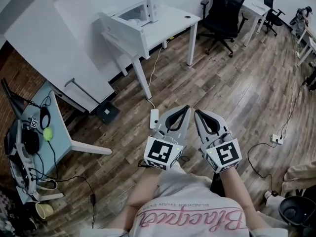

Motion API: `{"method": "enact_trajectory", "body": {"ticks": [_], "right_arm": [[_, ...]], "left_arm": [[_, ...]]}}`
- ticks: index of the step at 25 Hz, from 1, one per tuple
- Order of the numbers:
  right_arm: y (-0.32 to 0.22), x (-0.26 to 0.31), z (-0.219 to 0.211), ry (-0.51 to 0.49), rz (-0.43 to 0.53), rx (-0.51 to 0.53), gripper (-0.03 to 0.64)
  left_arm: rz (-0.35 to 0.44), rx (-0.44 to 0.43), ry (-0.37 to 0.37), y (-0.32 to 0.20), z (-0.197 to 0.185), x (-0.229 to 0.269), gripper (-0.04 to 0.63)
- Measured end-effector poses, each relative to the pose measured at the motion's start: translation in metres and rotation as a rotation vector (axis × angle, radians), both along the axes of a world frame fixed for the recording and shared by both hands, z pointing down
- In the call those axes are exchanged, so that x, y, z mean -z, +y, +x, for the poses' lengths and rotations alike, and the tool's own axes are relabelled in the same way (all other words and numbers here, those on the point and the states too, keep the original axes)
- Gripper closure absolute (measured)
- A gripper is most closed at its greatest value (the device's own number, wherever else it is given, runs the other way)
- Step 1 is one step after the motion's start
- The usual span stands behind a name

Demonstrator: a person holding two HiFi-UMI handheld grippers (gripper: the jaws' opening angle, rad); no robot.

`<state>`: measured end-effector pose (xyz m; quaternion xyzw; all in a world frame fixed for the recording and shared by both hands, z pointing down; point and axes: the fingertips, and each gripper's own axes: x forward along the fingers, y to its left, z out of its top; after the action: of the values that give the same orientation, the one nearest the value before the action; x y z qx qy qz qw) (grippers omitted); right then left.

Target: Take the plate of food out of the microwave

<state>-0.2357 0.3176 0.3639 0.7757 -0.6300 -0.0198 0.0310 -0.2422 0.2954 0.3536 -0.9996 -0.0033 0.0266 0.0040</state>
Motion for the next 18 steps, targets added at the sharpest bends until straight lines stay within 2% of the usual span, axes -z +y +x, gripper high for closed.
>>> {"method": "enact_trajectory", "body": {"ticks": [10, 18], "right_arm": [[-0.018, -0.005, 0.019, -0.014, -0.007, -0.014, 0.606], [-0.043, -0.012, 0.038, -0.031, 0.014, 0.017, 0.605]], "left_arm": [[-0.007, 0.001, -0.008, -0.022, 0.018, -0.004, 0.591], [0.006, 0.035, -0.017, -0.043, 0.03, -0.012, 0.591]]}}
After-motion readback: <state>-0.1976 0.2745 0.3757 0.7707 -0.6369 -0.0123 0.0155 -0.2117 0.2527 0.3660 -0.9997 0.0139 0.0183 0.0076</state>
